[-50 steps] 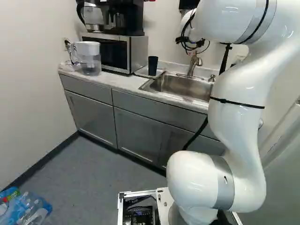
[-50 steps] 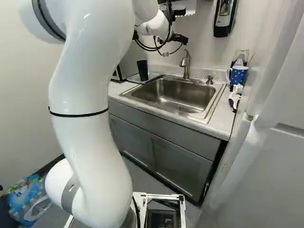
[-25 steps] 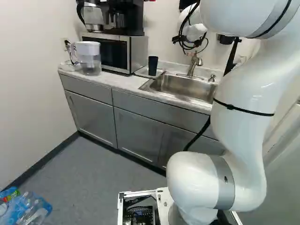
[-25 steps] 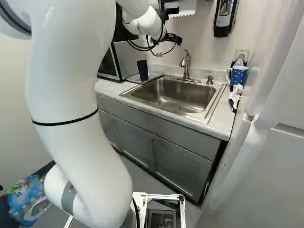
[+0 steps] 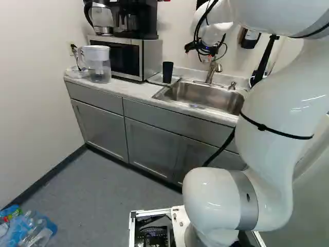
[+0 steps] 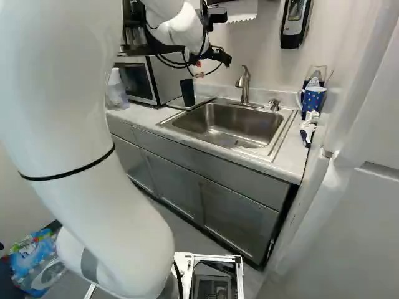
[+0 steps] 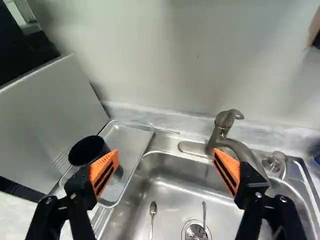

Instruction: Rinse the cup and place it in the tray

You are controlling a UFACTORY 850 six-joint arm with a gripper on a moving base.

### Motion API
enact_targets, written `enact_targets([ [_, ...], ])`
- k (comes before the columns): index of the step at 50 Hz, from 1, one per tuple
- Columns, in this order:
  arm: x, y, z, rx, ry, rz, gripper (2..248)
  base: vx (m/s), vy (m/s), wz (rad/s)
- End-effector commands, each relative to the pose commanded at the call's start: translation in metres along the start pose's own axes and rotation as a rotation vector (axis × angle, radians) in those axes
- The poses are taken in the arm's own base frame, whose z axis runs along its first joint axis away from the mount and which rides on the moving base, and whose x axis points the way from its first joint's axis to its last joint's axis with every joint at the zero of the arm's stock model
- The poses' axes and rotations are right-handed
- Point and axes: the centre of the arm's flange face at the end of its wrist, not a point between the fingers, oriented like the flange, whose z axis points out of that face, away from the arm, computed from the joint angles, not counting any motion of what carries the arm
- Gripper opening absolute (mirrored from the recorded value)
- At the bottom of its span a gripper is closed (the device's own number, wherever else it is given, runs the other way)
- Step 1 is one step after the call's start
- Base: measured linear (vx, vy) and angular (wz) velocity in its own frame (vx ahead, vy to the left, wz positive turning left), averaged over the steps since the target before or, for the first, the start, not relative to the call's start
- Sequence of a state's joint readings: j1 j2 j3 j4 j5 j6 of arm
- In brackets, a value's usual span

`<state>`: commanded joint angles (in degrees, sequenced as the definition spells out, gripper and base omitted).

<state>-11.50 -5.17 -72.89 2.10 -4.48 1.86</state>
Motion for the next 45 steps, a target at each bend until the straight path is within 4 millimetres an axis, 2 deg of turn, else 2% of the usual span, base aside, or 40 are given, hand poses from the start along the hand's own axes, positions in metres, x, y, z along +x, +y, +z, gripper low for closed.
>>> enact_targets([
  [29,-0.039,0.008,-0.045,-0.017,-0.2,0.006,247,0.0,0.0,0.0],
  [45,-0.06,0.021,-0.07,-0.041,-0.313,0.022,247,0.0,0.0,0.0],
])
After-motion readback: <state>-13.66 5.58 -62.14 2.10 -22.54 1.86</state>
